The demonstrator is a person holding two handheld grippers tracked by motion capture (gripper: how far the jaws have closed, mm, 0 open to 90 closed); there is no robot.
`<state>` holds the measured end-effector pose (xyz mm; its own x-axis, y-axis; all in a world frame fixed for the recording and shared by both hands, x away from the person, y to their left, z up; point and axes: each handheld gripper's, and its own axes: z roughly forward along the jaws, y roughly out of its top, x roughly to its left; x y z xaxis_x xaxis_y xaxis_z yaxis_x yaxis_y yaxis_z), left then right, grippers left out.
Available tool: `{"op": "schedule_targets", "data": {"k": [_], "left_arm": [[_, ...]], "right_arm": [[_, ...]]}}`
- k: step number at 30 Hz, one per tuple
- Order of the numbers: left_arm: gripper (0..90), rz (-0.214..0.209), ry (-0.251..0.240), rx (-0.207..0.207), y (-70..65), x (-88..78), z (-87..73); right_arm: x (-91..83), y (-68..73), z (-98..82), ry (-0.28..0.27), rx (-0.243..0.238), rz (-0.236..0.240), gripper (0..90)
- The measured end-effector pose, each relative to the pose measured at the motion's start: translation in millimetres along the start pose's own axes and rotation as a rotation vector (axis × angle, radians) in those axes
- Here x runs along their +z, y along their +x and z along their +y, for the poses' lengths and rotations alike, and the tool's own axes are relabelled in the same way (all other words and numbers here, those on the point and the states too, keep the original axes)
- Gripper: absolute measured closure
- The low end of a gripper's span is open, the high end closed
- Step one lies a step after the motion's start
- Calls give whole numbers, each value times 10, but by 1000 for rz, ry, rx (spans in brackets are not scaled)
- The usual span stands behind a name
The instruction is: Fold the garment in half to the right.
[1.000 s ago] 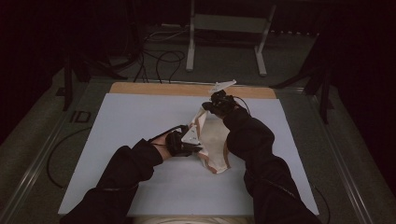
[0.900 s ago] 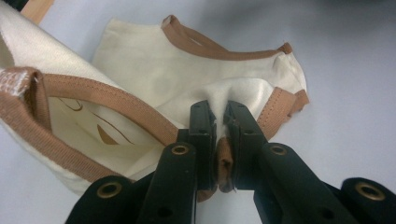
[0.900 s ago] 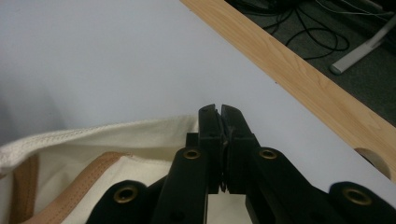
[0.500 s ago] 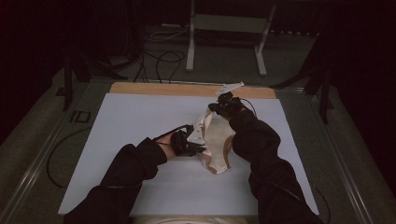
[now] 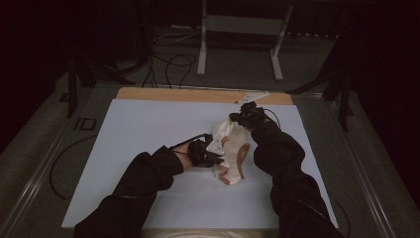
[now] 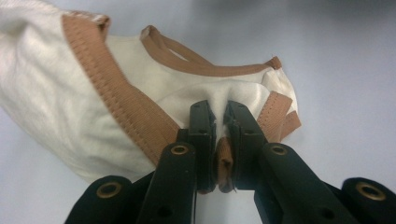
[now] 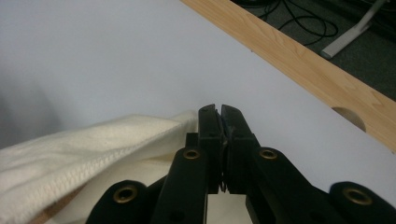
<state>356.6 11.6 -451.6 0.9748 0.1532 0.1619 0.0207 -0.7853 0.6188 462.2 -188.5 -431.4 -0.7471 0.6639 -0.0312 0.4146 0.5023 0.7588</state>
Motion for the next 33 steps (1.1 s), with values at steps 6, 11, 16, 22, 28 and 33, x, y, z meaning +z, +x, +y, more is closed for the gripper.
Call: {"op": "schedule_targets", "data": {"k": [6,11,16,22,28,33], "left_arm": [[817,-19,14,-3,0,86,64],[814,-32,27,7,-13,159,118],[814,-41,42,19,-17,217,164],[813,-59,61,22,-20,301,212],[810,-78,81,17,-8,391,240],[805,-94,98,16,-14,492,259]], "right_arm": [[-22,-65,-97,10,15,-8,884],[-33,-110,-180,16,32,-11,883],[-51,-162,-271,21,49,-13,883],[-50,-228,-387,29,64,-17,883],[-19,-285,-495,36,85,-17,882],[53,-337,-616,48,109,-12,881]]}}
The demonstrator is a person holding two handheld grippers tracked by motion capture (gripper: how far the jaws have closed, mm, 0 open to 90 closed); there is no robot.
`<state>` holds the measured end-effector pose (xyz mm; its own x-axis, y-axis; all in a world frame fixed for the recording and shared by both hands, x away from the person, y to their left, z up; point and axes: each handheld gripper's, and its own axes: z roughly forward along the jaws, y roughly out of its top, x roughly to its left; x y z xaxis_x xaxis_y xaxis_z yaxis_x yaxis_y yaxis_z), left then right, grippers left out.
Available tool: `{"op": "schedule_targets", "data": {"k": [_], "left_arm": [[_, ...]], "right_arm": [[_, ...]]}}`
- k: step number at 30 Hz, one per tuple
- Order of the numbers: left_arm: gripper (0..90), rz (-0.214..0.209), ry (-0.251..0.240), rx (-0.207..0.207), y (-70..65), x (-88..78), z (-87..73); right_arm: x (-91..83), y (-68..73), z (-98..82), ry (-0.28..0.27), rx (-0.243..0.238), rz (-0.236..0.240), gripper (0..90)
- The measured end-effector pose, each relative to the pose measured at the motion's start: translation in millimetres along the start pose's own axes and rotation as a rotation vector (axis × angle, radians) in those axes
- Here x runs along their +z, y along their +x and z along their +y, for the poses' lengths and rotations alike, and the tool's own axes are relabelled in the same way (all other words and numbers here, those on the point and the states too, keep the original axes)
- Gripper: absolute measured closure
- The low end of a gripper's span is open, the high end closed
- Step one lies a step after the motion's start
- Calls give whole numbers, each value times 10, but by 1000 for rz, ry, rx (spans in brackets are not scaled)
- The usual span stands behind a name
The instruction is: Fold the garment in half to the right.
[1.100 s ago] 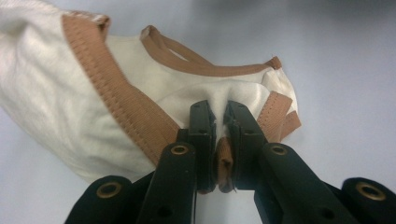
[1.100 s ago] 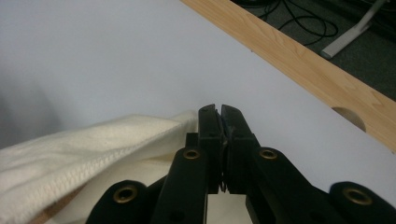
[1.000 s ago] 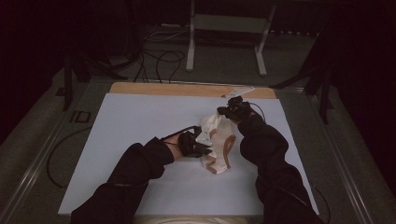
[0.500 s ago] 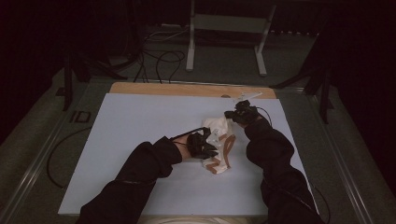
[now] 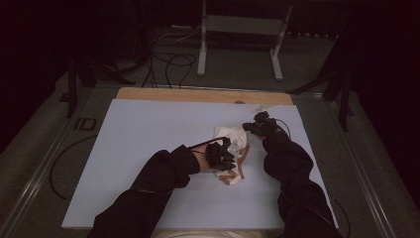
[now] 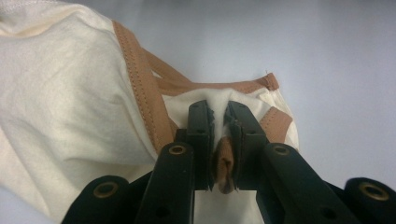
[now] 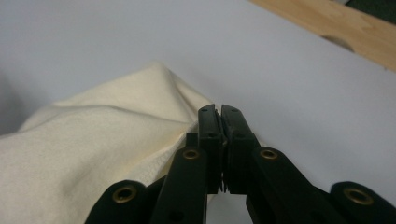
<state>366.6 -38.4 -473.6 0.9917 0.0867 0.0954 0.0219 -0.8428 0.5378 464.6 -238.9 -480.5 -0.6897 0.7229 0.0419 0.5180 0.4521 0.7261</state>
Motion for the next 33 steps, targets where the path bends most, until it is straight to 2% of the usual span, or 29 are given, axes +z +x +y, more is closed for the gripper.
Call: {"op": "schedule_targets", "data": {"k": [13,15,19,23,24,25,26,27,28,29,30,33], "left_arm": [[784,-33,16,-23,10,177,13],[760,-37,16,-23,6,202,18],[648,-28,1,-10,-42,210,23],[539,-28,-28,-21,-60,128,25],[514,-27,-55,-26,-65,52,27],[498,-27,-55,-26,-65,52,27],[472,-15,-71,-29,-75,-36,28],[433,-15,-71,-29,-75,-36,28],[410,-14,-80,-36,-79,-81,24],[410,-11,-87,-37,-82,-126,18],[351,-1,-100,-42,-91,-209,-6],[269,6,-109,-51,-86,-289,-44]], "right_arm": [[113,-84,-163,30,31,-6,880],[134,-97,-190,34,38,-5,880],[167,-107,-226,41,45,-5,873],[178,-97,-241,65,37,-16,858],[168,-103,-246,69,41,-21,821],[157,-112,-247,73,44,-24,797],[144,-121,-248,75,44,-31,761],[144,-121,-248,75,44,-31,761],[97,-142,-245,77,43,-46,719],[97,-142,-245,77,43,-46,719],[35,-164,-237,76,43,-57,681],[-40,-190,-228,72,39,-71,660]]}}
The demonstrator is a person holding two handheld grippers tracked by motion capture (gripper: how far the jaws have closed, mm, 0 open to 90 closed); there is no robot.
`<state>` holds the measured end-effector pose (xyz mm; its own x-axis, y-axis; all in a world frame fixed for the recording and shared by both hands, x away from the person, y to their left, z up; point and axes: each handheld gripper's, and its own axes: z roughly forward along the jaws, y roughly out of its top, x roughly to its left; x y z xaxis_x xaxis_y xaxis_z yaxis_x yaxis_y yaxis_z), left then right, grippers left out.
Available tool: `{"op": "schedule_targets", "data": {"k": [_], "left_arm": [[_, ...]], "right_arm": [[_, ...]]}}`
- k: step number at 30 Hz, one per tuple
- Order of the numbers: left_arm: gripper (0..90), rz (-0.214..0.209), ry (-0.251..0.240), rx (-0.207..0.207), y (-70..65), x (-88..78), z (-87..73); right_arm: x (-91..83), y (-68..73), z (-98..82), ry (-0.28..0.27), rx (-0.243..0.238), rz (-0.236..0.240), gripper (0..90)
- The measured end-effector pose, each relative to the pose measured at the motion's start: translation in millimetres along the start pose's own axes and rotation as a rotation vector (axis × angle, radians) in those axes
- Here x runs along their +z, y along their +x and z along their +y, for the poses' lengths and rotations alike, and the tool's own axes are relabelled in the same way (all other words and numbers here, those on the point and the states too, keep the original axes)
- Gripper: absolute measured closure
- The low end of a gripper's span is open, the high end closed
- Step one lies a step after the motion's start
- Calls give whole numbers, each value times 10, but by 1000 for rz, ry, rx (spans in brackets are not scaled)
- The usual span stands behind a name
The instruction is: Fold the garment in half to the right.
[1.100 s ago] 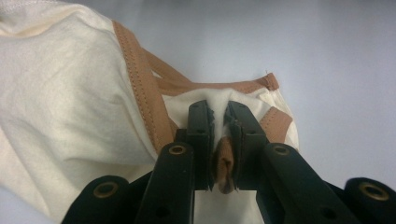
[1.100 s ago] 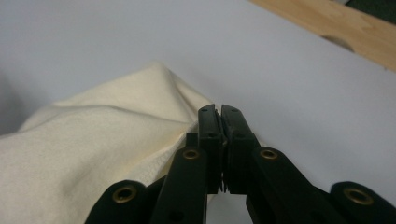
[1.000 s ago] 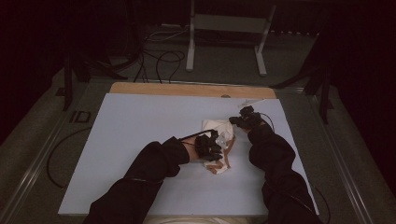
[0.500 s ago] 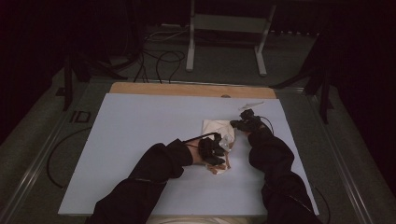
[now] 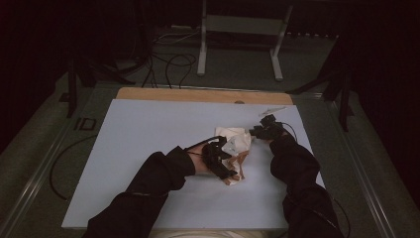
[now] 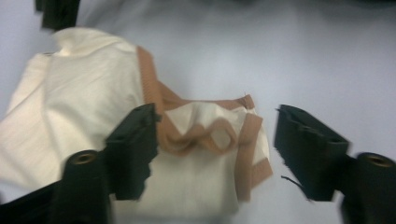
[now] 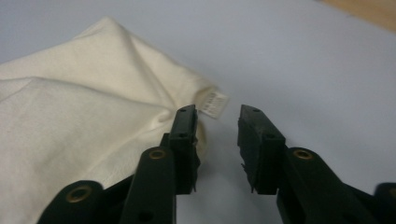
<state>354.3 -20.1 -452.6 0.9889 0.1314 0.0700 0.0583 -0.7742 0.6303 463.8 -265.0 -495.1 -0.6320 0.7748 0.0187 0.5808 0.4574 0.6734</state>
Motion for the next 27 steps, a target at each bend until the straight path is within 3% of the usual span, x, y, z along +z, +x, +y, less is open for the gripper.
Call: {"op": "schedule_targets", "data": {"k": [5,10,13,17,21,22,23,24,27], "left_arm": [[136,-4,-29,-55,32,-200,-159],[8,-8,-45,-91,22,-306,-273],[1,-5,-85,-117,11,-438,-421],[1,-3,-98,-152,-7,-525,-565],[1,52,-115,-196,-70,-644,-851],[1,52,-115,-196,-70,-644,-851],[1,54,-130,-220,-90,-697,-976],[1,54,-130,-220,-90,-697,-976],[1,82,-146,-274,-126,-769,-1219]], "right_arm": [[-243,-89,41,-24,10,-44,623],[-358,-57,77,-56,33,-27,612],[-403,77,99,-73,30,3,589],[-395,158,94,-72,25,12,584],[-294,188,49,-61,69,22,573],[-294,188,49,-61,69,22,573],[-238,175,18,-53,102,30,573],[-238,175,18,-53,102,30,573],[-128,152,-44,-36,149,51,592]]}}
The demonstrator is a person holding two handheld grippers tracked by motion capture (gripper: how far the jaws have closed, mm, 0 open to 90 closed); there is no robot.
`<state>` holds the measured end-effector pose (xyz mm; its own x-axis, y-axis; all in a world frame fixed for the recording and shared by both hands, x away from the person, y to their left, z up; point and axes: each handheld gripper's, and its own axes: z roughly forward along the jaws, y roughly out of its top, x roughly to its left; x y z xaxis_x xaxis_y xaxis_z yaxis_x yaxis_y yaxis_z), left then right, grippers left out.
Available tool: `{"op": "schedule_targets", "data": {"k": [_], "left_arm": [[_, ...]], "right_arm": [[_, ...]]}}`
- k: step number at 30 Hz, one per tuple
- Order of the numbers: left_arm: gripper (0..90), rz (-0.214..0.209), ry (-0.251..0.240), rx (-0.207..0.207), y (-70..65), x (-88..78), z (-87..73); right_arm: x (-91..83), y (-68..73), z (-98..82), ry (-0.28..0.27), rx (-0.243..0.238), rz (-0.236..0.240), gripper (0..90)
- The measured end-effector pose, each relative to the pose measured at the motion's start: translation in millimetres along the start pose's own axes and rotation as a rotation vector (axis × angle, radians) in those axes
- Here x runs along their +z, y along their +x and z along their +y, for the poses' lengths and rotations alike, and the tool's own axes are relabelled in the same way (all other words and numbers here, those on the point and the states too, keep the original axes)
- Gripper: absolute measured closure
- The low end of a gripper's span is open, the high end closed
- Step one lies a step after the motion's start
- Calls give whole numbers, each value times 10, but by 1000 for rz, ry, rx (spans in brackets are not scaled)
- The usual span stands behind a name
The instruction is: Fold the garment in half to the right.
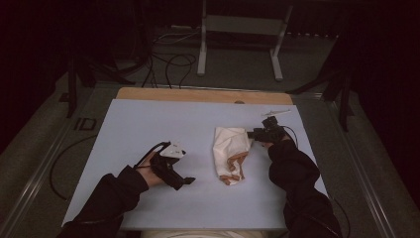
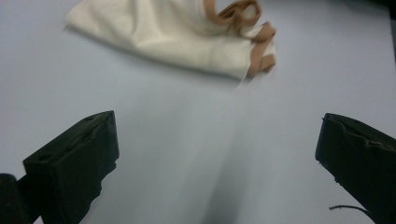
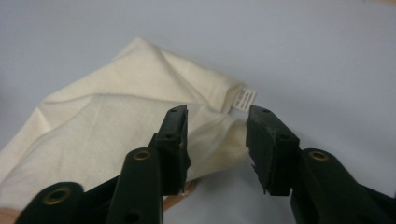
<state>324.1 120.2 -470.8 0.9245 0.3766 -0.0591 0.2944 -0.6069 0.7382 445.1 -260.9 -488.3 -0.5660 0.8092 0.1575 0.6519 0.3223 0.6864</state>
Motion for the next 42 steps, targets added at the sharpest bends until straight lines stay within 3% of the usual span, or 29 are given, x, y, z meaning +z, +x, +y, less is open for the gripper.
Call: {"op": "schedule_targets", "data": {"k": [5,6,11,13,18,26,32,36,38,42], "left_arm": [[1,19,-14,-46,9,-83,-223],[1,28,-18,-60,1,-122,-328],[1,55,-26,-91,-22,-187,-527],[1,61,-38,-107,-24,-223,-602],[1,92,-66,-136,-50,-355,-751],[1,106,-77,-167,-30,-370,-857],[1,127,-127,-187,6,-384,-859],[1,136,-135,-189,18,-390,-870],[1,141,-140,-190,20,-390,-876],[1,151,-149,-194,25,-398,-881]], "right_arm": [[97,0,-45,29,13,0,647],[134,-3,-59,40,23,8,708],[179,4,-62,61,28,12,803],[205,29,-54,73,4,4,893],[151,37,-11,55,-19,-24,900],[26,23,77,18,-48,-51,900],[-52,112,240,-24,-87,-57,900],[-129,166,340,-62,-107,-52,900],[-209,225,413,-90,-143,-55,900],[-263,208,437,-102,-149,-70,900]]}}
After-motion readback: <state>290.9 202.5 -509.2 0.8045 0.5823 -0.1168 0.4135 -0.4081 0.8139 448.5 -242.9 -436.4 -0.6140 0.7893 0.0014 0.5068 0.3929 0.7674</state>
